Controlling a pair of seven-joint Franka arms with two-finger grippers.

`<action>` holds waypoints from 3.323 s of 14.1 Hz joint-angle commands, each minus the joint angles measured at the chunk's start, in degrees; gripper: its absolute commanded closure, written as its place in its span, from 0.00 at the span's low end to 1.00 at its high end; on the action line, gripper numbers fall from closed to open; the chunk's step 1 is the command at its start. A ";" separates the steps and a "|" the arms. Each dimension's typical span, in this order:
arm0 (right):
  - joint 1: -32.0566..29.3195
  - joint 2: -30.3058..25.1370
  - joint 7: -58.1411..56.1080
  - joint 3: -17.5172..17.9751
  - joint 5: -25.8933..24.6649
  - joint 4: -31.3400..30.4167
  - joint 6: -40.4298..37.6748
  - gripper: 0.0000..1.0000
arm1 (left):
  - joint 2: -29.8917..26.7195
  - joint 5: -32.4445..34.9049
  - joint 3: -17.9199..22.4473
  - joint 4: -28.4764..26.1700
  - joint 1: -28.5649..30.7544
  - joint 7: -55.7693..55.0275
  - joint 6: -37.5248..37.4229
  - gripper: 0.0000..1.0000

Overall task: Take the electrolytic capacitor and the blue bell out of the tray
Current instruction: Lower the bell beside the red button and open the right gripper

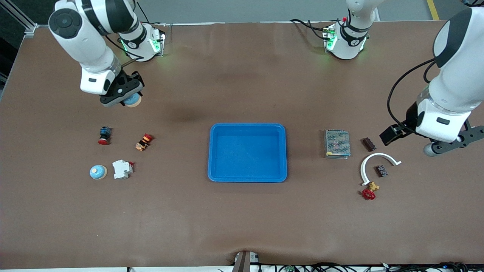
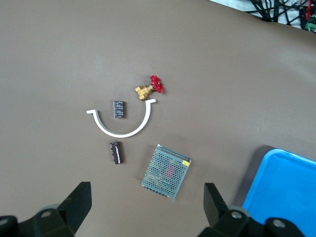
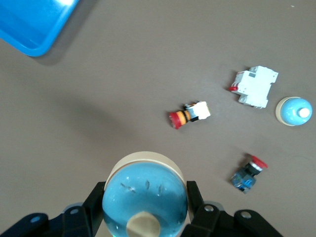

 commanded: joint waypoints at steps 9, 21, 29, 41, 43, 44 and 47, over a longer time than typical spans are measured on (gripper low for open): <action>-15.17 12.80 -20.06 0.65 -0.43 -2.62 15.96 0.53 | -11.63 -13.70 32.45 -0.79 -23.82 15.48 -7.29 0.00; -18.24 31.45 -24.28 0.74 -0.52 -5.17 40.15 0.53 | -17.52 -16.42 40.12 -6.32 -30.26 22.09 -8.18 0.00; -17.28 31.54 -23.49 0.83 -0.52 -4.73 40.06 0.52 | -19.02 -16.96 41.44 -8.52 -29.73 30.26 -8.17 0.00; -17.28 32.60 -23.31 0.83 -0.43 -4.55 40.15 0.47 | -19.20 -16.96 41.97 -8.35 -29.20 34.84 -8.18 0.00; -17.54 32.60 -23.40 0.83 -0.43 -4.55 39.97 0.39 | -19.11 -16.96 41.97 -8.35 -29.20 34.93 -8.18 0.00; -17.63 32.60 -23.31 0.83 -0.43 -4.55 39.89 0.32 | -19.11 -16.87 41.97 -8.35 -29.20 34.93 -8.18 0.00; -17.81 32.68 -23.31 0.83 -0.43 -4.55 39.80 0.09 | -19.11 -16.87 41.97 -8.17 -29.20 34.32 -8.18 0.00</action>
